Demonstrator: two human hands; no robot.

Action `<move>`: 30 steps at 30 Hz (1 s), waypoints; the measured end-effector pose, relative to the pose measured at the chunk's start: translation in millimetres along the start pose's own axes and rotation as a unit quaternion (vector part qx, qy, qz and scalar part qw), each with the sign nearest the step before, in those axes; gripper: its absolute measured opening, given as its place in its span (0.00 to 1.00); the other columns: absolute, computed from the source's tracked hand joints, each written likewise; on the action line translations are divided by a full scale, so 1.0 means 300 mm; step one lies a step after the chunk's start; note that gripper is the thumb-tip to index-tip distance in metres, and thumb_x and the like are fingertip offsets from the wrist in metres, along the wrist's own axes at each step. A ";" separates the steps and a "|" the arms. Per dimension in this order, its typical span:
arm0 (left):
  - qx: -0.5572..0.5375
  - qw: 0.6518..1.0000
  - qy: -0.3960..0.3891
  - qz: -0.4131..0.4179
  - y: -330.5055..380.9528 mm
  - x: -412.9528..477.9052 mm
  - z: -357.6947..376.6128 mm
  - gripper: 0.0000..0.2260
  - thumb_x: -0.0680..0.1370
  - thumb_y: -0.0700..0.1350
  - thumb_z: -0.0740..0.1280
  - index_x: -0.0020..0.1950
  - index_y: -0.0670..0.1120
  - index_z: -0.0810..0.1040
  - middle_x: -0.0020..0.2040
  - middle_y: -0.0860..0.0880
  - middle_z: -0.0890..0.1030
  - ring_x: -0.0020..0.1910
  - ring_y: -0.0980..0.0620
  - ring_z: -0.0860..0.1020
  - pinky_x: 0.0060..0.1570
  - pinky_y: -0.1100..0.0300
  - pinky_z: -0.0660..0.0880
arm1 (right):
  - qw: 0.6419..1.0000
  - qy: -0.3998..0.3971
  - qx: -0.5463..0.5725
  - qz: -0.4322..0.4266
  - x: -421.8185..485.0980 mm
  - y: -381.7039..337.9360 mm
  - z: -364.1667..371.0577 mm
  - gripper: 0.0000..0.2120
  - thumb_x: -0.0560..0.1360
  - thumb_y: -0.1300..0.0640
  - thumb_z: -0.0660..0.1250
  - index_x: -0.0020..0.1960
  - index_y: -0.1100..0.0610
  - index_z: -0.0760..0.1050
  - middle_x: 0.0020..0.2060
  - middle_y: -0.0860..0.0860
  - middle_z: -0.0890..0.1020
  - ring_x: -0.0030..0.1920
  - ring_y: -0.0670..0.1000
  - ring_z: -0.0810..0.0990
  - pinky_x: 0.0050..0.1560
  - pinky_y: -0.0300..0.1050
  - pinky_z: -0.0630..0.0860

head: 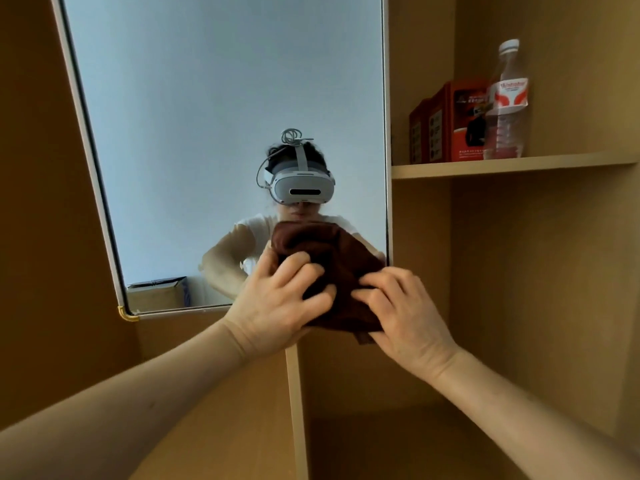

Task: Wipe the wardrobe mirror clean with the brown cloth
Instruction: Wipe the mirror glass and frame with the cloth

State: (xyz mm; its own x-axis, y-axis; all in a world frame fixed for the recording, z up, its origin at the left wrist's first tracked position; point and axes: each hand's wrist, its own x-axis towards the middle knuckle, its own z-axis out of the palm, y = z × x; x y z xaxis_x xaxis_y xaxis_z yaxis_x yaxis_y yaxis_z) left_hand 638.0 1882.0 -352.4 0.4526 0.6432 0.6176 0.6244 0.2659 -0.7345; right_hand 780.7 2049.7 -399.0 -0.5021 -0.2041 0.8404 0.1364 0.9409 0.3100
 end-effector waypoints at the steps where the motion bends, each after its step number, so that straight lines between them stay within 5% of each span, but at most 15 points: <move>1: -0.004 1.000 -0.002 0.006 0.001 -0.002 -0.006 0.14 0.76 0.50 0.59 0.51 0.47 0.82 0.48 0.42 0.81 0.54 0.42 0.70 0.51 0.45 0.63 | 1.000 -0.014 0.002 -0.021 0.004 0.011 -0.011 0.22 0.65 0.55 0.76 0.56 0.57 0.74 0.52 0.55 0.78 0.55 0.56 0.72 0.53 0.52 0.78; 5: 0.016 0.999 0.027 -0.015 -0.092 0.116 -0.037 0.11 0.73 0.50 0.65 0.50 0.47 0.82 0.47 0.41 0.80 0.53 0.43 0.68 0.47 0.49 0.64 | 0.998 -0.025 -0.029 -0.042 0.156 0.099 -0.099 0.18 0.67 0.55 0.75 0.53 0.60 0.77 0.51 0.56 0.78 0.52 0.58 0.75 0.51 0.54 0.77; 12: 0.057 0.988 0.063 -0.131 -0.245 0.297 -0.073 0.14 0.70 0.51 0.72 0.51 0.45 0.80 0.50 0.39 0.78 0.52 0.43 0.66 0.43 0.49 0.63 | 0.996 0.080 -0.043 0.023 0.403 0.157 -0.218 0.15 0.70 0.59 0.69 0.56 0.60 0.74 0.53 0.56 0.77 0.54 0.58 0.73 0.51 0.50 0.69; 16: 0.028 0.997 0.046 -0.051 -0.160 0.177 -0.049 0.13 0.71 0.51 0.70 0.51 0.46 0.81 0.49 0.40 0.79 0.53 0.42 0.68 0.46 0.48 0.63 | 0.996 0.071 -0.014 0.045 0.231 0.072 -0.127 0.13 0.70 0.55 0.67 0.52 0.61 0.76 0.50 0.56 0.78 0.50 0.57 0.75 0.49 0.49 0.71; 21: -0.015 1.000 -0.001 0.016 -0.011 0.035 -0.014 0.15 0.77 0.47 0.56 0.49 0.48 0.82 0.47 0.43 0.81 0.53 0.43 0.70 0.52 0.46 0.63 | 0.999 -0.031 0.021 0.026 0.024 0.005 -0.037 0.17 0.66 0.53 0.73 0.52 0.58 0.77 0.49 0.53 0.79 0.49 0.55 0.76 0.47 0.51 0.79; 24: 0.001 1.000 0.006 0.022 -0.066 0.083 -0.040 0.12 0.76 0.48 0.60 0.49 0.47 0.82 0.46 0.42 0.80 0.52 0.43 0.69 0.50 0.48 0.63 | 0.998 -0.061 -0.006 -0.013 0.110 0.051 -0.087 0.17 0.68 0.51 0.72 0.51 0.59 0.77 0.49 0.54 0.78 0.48 0.55 0.76 0.47 0.52 0.78; 30: 0.073 0.987 0.047 -0.132 -0.341 0.313 -0.132 0.13 0.72 0.51 0.69 0.52 0.45 0.80 0.51 0.39 0.77 0.53 0.39 0.71 0.44 0.48 0.65 | 0.996 0.064 -0.047 0.046 0.516 0.132 -0.246 0.18 0.69 0.60 0.70 0.58 0.58 0.73 0.57 0.55 0.75 0.56 0.58 0.71 0.51 0.48 0.65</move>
State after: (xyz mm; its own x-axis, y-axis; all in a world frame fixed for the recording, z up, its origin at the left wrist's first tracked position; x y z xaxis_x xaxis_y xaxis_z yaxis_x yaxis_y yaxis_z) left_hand 641.7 1886.7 -208.1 0.3483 0.4701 0.8110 0.6332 0.5199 -0.5734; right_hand 771.4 2035.6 -223.9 -0.3715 -0.1564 0.9152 0.2594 0.9290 0.2641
